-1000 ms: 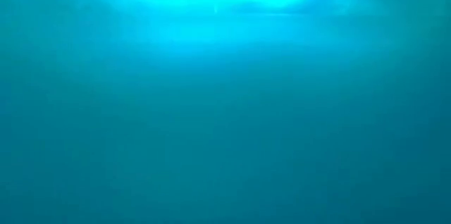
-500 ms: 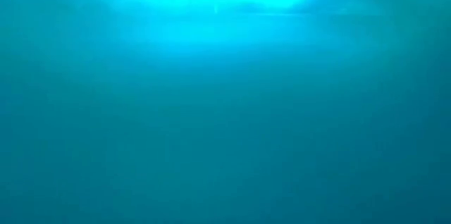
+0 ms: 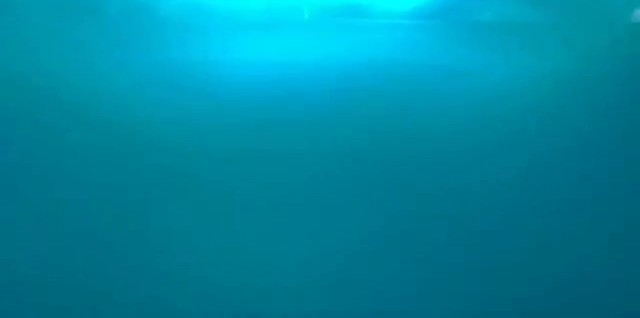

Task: Pick and place Granola Bars by type
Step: Put the red granola bar into the yellow bin

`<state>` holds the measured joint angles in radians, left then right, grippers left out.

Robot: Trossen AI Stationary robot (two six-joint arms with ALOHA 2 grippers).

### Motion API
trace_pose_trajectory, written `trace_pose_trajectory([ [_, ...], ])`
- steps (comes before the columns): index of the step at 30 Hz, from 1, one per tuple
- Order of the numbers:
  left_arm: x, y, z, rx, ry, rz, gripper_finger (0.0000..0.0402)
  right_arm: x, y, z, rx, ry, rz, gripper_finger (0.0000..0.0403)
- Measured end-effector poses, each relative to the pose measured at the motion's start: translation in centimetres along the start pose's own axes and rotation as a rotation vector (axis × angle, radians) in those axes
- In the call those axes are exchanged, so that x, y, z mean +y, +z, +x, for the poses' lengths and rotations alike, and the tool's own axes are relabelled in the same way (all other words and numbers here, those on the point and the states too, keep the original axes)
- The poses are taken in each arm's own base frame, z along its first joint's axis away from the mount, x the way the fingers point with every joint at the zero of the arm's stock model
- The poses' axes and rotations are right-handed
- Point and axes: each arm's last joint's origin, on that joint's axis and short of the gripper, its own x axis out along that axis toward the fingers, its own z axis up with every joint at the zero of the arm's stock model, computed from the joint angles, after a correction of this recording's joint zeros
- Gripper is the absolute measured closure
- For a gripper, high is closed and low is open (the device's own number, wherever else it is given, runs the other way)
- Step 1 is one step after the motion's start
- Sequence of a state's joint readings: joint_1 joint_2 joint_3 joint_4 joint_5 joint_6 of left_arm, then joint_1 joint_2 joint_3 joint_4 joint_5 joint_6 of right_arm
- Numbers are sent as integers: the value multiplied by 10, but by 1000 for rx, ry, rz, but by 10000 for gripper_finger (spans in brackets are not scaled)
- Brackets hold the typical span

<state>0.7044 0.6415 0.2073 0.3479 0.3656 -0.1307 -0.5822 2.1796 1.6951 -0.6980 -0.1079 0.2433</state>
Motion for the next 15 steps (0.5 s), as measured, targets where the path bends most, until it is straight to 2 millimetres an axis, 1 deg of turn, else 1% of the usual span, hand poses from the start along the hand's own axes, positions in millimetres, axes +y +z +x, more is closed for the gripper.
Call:
trace_pose_trajectory([
  [1,0,-1,0,5,0,-2,62,1,0,0,-6,0,-23,372],
  [2,0,-1,0,9,1,-4,62,3,1,0,-13,1,-51,385],
  [5,0,-2,0,17,2,-7,62,10,2,0,-47,10,-94,394],
  [8,0,-2,0,15,2,-17,62,19,2,-6,-79,-15,-148,399],
  [11,0,0,0,-5,-2,-39,62,36,-1,-25,-124,-66,-228,401],
  [13,-1,2,2,-27,-10,-59,62,54,-4,-41,-183,-99,-300,401],
  [15,-3,4,6,-54,-30,-78,62,76,-8,-57,-265,-130,-385,402],
])
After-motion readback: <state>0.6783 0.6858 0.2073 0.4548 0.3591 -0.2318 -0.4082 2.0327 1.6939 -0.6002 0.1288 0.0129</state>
